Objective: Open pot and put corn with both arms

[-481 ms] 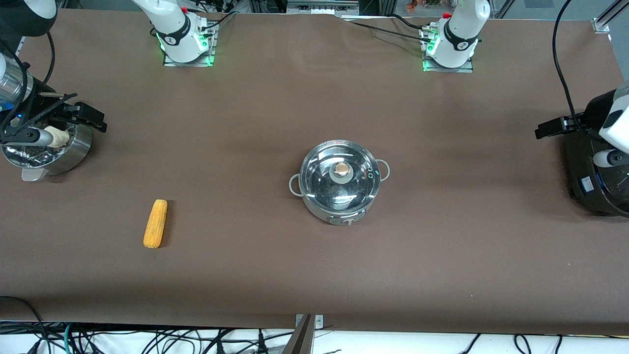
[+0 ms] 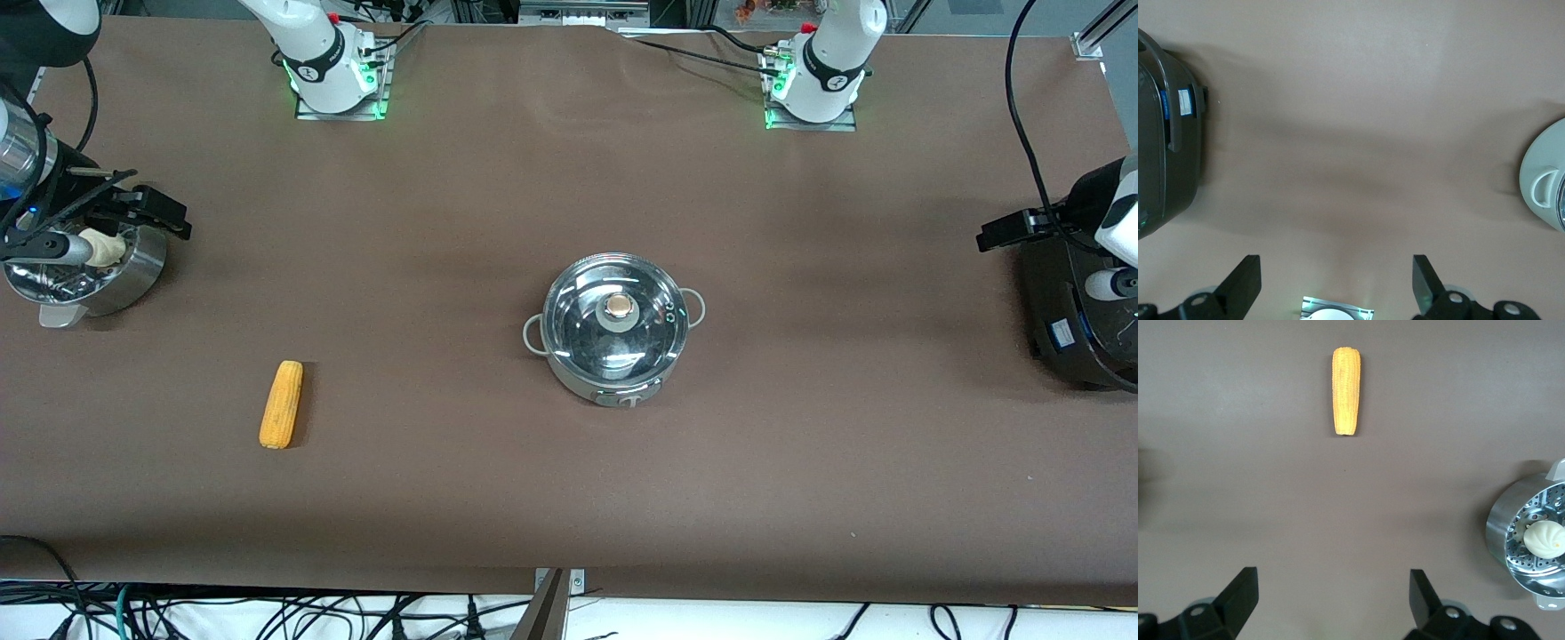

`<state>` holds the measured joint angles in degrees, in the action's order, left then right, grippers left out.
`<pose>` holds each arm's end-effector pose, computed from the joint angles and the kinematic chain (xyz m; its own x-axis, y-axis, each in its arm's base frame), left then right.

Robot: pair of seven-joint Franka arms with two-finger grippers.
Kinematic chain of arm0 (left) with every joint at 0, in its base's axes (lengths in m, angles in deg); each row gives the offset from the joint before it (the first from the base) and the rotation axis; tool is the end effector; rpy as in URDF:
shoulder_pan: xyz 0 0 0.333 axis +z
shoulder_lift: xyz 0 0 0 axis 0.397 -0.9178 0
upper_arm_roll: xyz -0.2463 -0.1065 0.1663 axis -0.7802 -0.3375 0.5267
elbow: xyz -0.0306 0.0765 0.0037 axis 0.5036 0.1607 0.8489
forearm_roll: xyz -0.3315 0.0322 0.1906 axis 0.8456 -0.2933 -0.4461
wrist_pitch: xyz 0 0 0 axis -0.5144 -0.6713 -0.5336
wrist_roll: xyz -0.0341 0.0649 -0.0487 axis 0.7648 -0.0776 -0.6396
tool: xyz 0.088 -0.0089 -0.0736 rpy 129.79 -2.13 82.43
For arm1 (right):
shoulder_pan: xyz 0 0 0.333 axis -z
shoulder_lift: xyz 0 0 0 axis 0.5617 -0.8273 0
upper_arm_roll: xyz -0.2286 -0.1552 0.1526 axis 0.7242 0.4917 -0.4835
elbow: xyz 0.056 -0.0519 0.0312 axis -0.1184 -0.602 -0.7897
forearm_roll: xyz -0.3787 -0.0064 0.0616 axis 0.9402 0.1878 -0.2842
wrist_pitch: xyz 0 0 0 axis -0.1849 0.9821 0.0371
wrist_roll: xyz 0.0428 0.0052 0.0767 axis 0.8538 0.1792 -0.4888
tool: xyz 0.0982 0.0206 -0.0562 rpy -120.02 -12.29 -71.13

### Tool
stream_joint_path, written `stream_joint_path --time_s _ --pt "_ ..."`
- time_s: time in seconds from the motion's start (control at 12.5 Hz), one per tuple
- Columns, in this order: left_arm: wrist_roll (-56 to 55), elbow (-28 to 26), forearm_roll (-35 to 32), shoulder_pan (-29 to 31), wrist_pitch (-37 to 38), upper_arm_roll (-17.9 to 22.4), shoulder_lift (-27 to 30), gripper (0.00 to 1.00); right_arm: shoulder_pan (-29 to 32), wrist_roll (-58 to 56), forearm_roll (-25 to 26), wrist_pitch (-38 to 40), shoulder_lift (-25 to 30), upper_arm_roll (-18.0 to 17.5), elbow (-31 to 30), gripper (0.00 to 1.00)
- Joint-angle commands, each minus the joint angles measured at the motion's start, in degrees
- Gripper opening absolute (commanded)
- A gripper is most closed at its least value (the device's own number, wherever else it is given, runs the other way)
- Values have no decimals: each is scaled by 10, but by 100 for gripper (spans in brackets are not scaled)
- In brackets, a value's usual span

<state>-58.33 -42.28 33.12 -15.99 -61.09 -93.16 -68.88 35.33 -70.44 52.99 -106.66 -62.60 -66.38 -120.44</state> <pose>0.5765 0.0224 0.5788 0.9613 0.1901 -0.1993 0.1848 -0.9817 -0.0452 0.5536 0.0079 0.5586 0.9972 -0.0387 -0.0639 -0.0389 -0.9992 -0.0018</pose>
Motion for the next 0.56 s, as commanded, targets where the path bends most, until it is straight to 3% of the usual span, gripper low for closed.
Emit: stream_joint_path --time_s 0.0,0.48 --pt "5 6 -16 2 8 -4 7 100 0 -6 3 5 -5 1 17 100" --pt "3 15 -23 2 4 -4 6 100 1 -7 4 4 -5 2 18 100"
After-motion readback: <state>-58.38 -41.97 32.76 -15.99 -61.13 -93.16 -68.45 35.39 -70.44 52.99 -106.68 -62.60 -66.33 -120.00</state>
